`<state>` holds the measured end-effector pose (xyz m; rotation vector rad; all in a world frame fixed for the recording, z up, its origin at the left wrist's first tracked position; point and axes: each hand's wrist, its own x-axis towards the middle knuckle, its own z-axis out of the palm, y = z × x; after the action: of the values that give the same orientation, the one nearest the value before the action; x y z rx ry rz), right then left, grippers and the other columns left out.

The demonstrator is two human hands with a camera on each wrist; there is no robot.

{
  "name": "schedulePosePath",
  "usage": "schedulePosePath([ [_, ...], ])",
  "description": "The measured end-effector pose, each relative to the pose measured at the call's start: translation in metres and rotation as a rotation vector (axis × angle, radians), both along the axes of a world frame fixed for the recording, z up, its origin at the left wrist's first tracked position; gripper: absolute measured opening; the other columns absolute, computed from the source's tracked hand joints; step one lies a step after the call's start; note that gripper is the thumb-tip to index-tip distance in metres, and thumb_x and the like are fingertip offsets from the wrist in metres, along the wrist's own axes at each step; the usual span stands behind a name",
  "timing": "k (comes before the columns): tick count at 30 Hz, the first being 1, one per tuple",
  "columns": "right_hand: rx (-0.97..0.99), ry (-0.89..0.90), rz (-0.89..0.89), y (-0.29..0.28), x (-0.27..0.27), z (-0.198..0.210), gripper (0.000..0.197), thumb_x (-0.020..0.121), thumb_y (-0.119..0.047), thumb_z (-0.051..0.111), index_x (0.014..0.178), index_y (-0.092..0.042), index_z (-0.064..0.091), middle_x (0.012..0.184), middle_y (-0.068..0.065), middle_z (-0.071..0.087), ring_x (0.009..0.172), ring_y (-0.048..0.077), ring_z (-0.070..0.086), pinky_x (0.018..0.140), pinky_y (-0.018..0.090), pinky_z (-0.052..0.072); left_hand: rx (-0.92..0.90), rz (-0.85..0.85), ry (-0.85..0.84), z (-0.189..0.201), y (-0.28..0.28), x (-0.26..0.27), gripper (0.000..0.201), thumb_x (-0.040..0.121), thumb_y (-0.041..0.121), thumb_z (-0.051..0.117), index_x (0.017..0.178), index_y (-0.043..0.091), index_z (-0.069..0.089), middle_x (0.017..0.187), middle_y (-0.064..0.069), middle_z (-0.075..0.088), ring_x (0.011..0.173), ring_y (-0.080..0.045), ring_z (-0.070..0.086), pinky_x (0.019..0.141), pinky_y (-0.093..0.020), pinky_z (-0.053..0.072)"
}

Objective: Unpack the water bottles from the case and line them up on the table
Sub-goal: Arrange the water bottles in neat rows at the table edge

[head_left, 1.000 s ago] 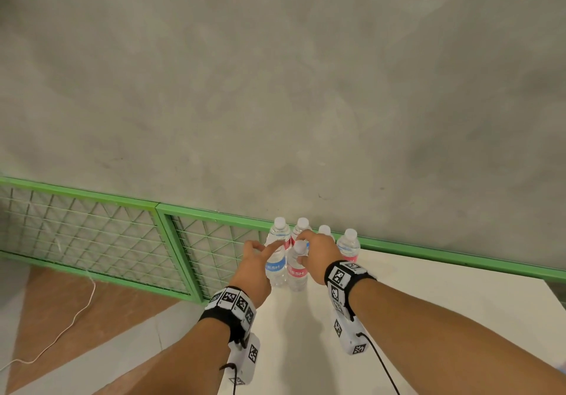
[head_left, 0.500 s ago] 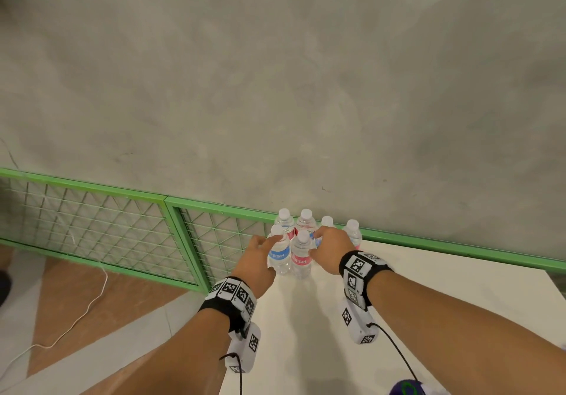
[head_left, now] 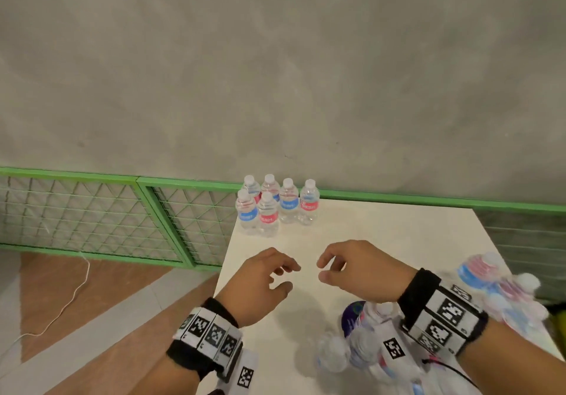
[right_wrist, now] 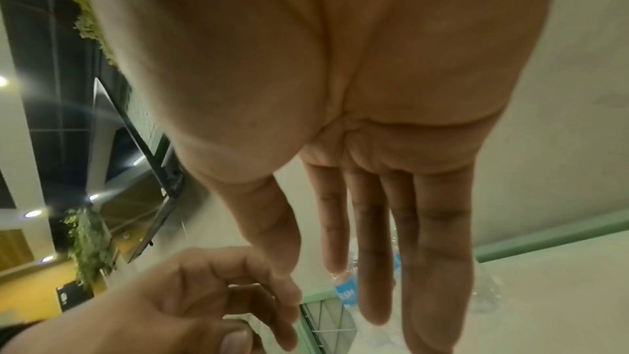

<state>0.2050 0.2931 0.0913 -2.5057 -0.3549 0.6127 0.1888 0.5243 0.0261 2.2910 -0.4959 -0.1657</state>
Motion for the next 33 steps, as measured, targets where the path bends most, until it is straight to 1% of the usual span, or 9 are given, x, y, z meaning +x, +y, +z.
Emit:
schedulePosePath([
  [6,-0.249,-0.046,0.047,-0.042,-0.051,-0.035,0.039,0.078,-0.042,0.065,0.115,-0.035,0.057,0.104,-0.007,0.054,0.093,0.012,0.052,0.076,0.025,0.042,0.087,-0.156,0.218,-0.011,-0.046,-0.048,0.063,0.071,0.045,0.078,0.126,0.048,0.048,0.12,0.023,0.043,0.105,0.001,0.051,0.081,-0.013,0.046],
  [10,-0.206,0.048,0.142,-0.049,-0.074,-0.055,0.05,0.07,-0.038,0.073,0.117,-0.038,0.057,0.108,-0.006,0.049,0.098,0.015,0.052,0.082,0.027,0.045,0.192,-0.219,0.262,-0.028,-0.073,-0.067,0.082,0.068,0.03,0.082,0.138,0.036,0.038,0.135,0.019,0.039,0.119,-0.003,0.046,0.09,-0.012,0.037],
  [13,-0.233,0.014,0.179,-0.046,-0.087,-0.071,0.047,0.075,-0.019,0.07,0.119,-0.032,0.059,0.117,-0.002,0.043,0.1,0.02,0.054,0.089,0.033,0.049,0.189,-0.196,0.284,-0.048,-0.081,-0.078,0.074,0.078,0.017,0.072,0.142,0.031,0.036,0.141,0.014,0.042,0.126,-0.008,0.046,0.098,-0.015,0.036],
  [16,-0.214,-0.053,0.136,-0.044,-0.087,-0.078,0.041,0.08,-0.005,0.062,0.116,-0.025,0.064,0.105,-0.003,0.041,0.093,0.022,0.054,0.081,0.031,0.048,0.117,-0.092,0.287,-0.059,-0.081,-0.081,0.057,0.082,0.014,0.068,0.132,0.031,0.049,0.131,0.012,0.054,0.119,-0.011,0.052,0.095,-0.019,0.041],
  [19,-0.181,-0.096,0.077,-0.043,-0.082,-0.08,0.033,0.079,-0.01,0.062,0.109,-0.023,0.066,0.097,-0.005,0.043,0.089,0.019,0.051,0.075,0.027,0.042,0.041,0.055,0.288,-0.062,-0.076,-0.078,0.05,0.08,0.02,0.073,0.125,0.031,0.056,0.127,0.01,0.058,0.115,-0.011,0.055,0.099,-0.027,0.045],
  [22,-0.142,-0.08,0.016,-0.037,-0.082,-0.082,0.027,0.077,-0.022,0.066,0.103,-0.025,0.063,0.099,-0.004,0.05,0.088,0.018,0.05,0.081,0.032,0.047,-0.067,0.245,0.304,-0.063,-0.064,-0.073,0.05,0.077,0.02,0.077,0.123,0.025,0.059,0.123,0.006,0.06,0.111,-0.016,0.058,0.099,-0.031,0.045],
  [26,-0.064,-0.067,-0.065,-0.024,-0.083,-0.085,0.024,0.075,-0.027,0.07,0.095,-0.021,0.06,0.095,-0.002,0.057,0.085,0.017,0.055,0.075,0.031,0.048,-0.011,0.386,0.21,-0.065,-0.044,-0.066,0.044,0.079,0.027,0.076,0.121,0.029,0.062,0.116,0.002,0.052,0.098,-0.017,0.059,0.088,-0.023,0.043],
  [30,0.021,-0.018,-0.158,-0.009,-0.08,-0.089,0.035,0.073,-0.037,0.076,0.091,-0.017,0.054,0.081,0.0,0.063,0.076,0.019,0.063,0.068,0.032,0.052,0.026,0.505,0.187,-0.065,-0.023,-0.059,0.037,0.081,0.042,0.073,0.115,0.035,0.063,0.108,0.0,0.043,0.084,-0.014,0.058,0.084,-0.023,0.044],
  [33,0.108,0.018,-0.255,0.0,-0.076,-0.092,0.044,0.07,-0.045,0.078,0.09,-0.017,0.05,0.08,0.004,0.065,0.07,0.021,0.066,0.062,0.034,0.056,0.037,0.476,0.218,-0.065,-0.018,-0.056,0.04,0.081,0.048,0.071,0.117,0.037,0.06,0.11,0.0,0.042,0.089,-0.014,0.058,0.088,-0.024,0.044],
])
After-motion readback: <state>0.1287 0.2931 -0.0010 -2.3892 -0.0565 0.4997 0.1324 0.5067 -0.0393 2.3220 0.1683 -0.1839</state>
